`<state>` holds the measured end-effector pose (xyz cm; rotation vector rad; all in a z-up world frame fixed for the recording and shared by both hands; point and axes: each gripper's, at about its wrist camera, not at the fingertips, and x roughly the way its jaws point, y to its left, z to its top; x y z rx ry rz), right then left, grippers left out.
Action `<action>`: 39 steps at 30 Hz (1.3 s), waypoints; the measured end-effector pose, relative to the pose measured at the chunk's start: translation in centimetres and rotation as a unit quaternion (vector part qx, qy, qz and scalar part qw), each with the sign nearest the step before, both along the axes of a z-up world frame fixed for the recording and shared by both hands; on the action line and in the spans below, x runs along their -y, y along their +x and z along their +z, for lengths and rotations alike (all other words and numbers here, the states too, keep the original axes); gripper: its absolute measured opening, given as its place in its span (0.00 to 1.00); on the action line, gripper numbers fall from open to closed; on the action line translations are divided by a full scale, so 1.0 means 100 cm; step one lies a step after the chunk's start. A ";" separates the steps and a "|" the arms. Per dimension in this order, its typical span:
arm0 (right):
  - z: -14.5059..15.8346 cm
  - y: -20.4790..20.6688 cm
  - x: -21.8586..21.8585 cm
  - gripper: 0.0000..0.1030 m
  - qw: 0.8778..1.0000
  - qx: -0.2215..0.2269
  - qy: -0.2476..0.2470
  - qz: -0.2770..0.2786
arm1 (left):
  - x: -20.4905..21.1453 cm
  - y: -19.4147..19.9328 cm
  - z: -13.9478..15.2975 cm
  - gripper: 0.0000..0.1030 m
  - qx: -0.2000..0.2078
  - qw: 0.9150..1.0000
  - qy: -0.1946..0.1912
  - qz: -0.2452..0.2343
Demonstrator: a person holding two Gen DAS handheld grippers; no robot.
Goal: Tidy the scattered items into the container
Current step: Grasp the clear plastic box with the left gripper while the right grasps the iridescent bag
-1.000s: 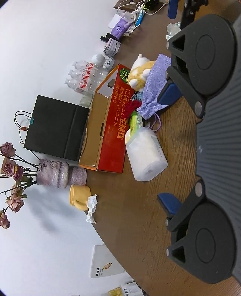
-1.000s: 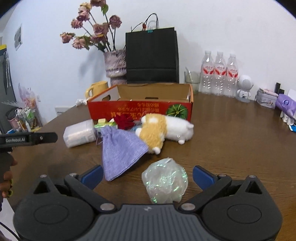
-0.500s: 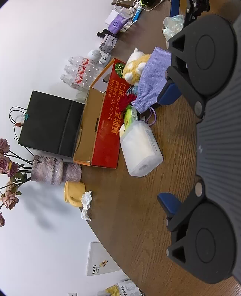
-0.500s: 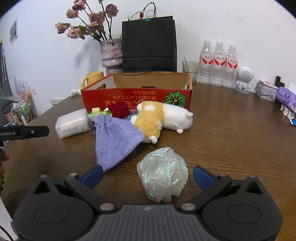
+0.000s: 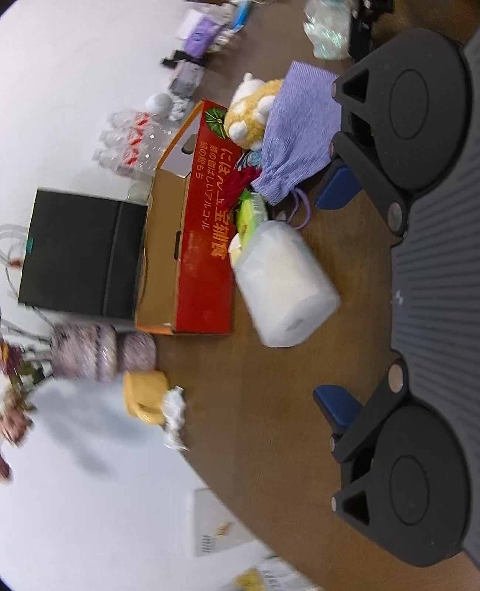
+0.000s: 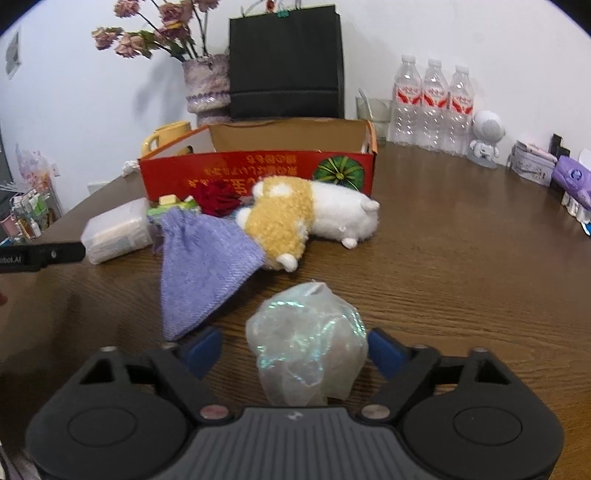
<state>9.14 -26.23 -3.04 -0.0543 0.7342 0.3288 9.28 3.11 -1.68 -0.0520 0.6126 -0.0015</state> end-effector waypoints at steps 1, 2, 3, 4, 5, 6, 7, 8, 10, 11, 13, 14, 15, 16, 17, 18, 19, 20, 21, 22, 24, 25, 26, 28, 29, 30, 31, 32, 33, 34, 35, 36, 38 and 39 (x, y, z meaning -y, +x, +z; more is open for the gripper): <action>-0.001 0.002 0.001 0.76 1.000 -0.003 0.001 -0.002 | 0.001 0.007 0.001 1.00 0.004 1.000 0.016 -0.010; -0.001 0.003 0.001 0.73 1.000 -0.005 0.001 -0.004 | 0.002 0.014 0.001 1.00 0.007 0.999 0.030 -0.018; -0.002 0.004 0.001 0.70 1.000 -0.005 0.001 -0.005 | 0.002 0.021 0.002 1.00 0.008 0.999 0.042 -0.022; -0.002 0.005 0.001 0.65 1.000 -0.006 0.001 -0.007 | 0.003 0.028 0.002 1.00 0.009 0.998 0.052 -0.029; -0.002 0.006 0.001 0.64 1.000 -0.008 0.001 -0.008 | 0.003 0.036 0.001 1.00 0.008 0.997 0.058 -0.043; -0.002 0.006 0.001 0.64 1.000 -0.009 0.002 -0.010 | 0.003 0.043 -0.001 1.00 0.003 0.997 0.062 -0.054; -0.002 0.008 0.001 0.61 1.000 -0.010 0.001 -0.010 | 0.003 0.050 -0.004 1.00 -0.005 0.996 0.065 -0.065; -0.002 0.009 0.000 0.56 1.000 -0.010 0.000 -0.011 | 0.004 0.056 -0.008 1.00 -0.012 0.995 0.069 -0.074; -0.002 0.011 -0.001 0.52 1.000 -0.013 0.001 -0.012 | 0.005 0.065 -0.015 1.00 -0.024 0.993 0.073 -0.093; -0.002 0.011 -0.001 0.50 1.000 -0.013 0.002 -0.013 | 0.006 0.067 -0.018 1.00 -0.028 0.992 0.075 -0.098; -0.002 0.012 -0.001 0.47 1.000 -0.012 0.003 -0.016 | 0.008 0.070 -0.021 0.96 -0.024 0.991 0.081 -0.106; -0.001 0.013 0.000 0.46 1.000 -0.011 0.003 -0.017 | 0.008 0.070 -0.022 0.88 -0.022 0.990 0.080 -0.112; -0.001 0.013 0.000 0.46 1.000 -0.012 0.002 -0.018 | 0.008 0.070 -0.022 0.88 -0.021 0.990 0.079 -0.114; 0.000 0.014 0.000 0.46 1.000 -0.012 0.000 -0.019 | 0.010 0.070 -0.022 0.87 -0.019 0.990 0.081 -0.115; 0.000 0.014 -0.001 0.45 1.000 -0.011 0.000 -0.019 | 0.010 0.069 -0.023 0.86 -0.015 0.989 0.083 -0.119; 0.000 0.014 -0.001 0.45 1.000 -0.011 0.000 -0.019 | 0.010 0.067 -0.024 0.86 -0.013 0.989 0.085 -0.120; 0.001 0.014 -0.001 0.44 1.000 -0.011 0.000 -0.017 | 0.010 0.064 -0.024 0.86 -0.011 0.989 0.085 -0.119; 0.001 0.014 -0.002 0.44 1.000 -0.010 0.000 -0.016 | 0.011 0.062 -0.023 0.85 -0.010 0.990 0.085 -0.116; 0.002 0.014 -0.002 0.44 1.000 -0.009 0.001 -0.014 | 0.011 0.059 -0.023 0.85 -0.010 0.990 0.084 -0.112; 0.002 0.013 -0.002 0.43 1.000 -0.008 0.002 -0.012 | 0.011 0.057 -0.023 0.85 -0.010 0.991 0.083 -0.107; 0.004 0.012 -0.003 0.43 1.000 -0.005 0.004 -0.008 | 0.010 0.050 -0.022 0.85 -0.009 0.992 0.074 -0.098; 0.005 0.011 -0.003 0.43 1.000 -0.003 0.005 -0.006 | 0.009 0.046 -0.021 0.85 -0.010 0.993 0.067 -0.096; 0.005 0.010 -0.004 0.43 1.000 -0.002 0.006 -0.005 | 0.009 0.044 -0.020 0.85 -0.009 0.994 0.064 -0.093; 0.006 0.009 -0.003 0.42 1.000 -0.001 0.007 -0.004 | 0.009 0.036 -0.018 0.74 -0.006 0.994 0.060 -0.088; 0.006 0.008 -0.003 0.42 1.000 0.000 0.008 -0.003 | 0.009 0.034 -0.017 0.72 -0.008 0.995 0.056 -0.085; 0.006 0.007 -0.003 0.42 1.000 0.000 0.009 -0.003 | 0.010 0.032 -0.017 0.72 -0.011 0.995 0.057 -0.081; 0.006 0.007 -0.003 0.42 1.000 0.001 0.010 -0.003 | 0.012 0.030 -0.016 0.72 -0.012 0.995 0.062 -0.078; 0.006 0.006 -0.002 0.42 1.000 0.001 0.011 -0.003 | 0.013 0.029 -0.017 0.72 -0.013 0.995 0.066 -0.079; 0.006 0.005 -0.002 0.42 1.000 0.001 0.012 -0.003 | 0.014 0.029 -0.018 0.74 -0.015 0.994 0.070 -0.083; 0.006 0.005 -0.002 0.42 1.000 0.001 0.012 -0.003 | 0.015 0.032 -0.019 0.80 -0.019 0.993 0.073 -0.086; 0.006 0.005 -0.002 0.42 1.000 0.001 0.013 -0.003 | 0.016 0.034 -0.020 0.87 -0.023 0.993 0.076 -0.086; 0.006 0.005 -0.002 0.43 1.000 0.001 0.013 -0.004 | 0.016 0.037 -0.020 0.88 -0.023 0.993 0.077 -0.088; 0.006 0.003 -0.002 0.43 1.000 0.003 0.015 -0.005 | 0.016 0.044 -0.022 0.86 -0.028 0.993 0.073 -0.090; 0.006 0.002 -0.001 0.43 1.000 0.003 0.016 -0.006 | 0.016 0.048 -0.025 0.80 -0.033 0.993 0.071 -0.088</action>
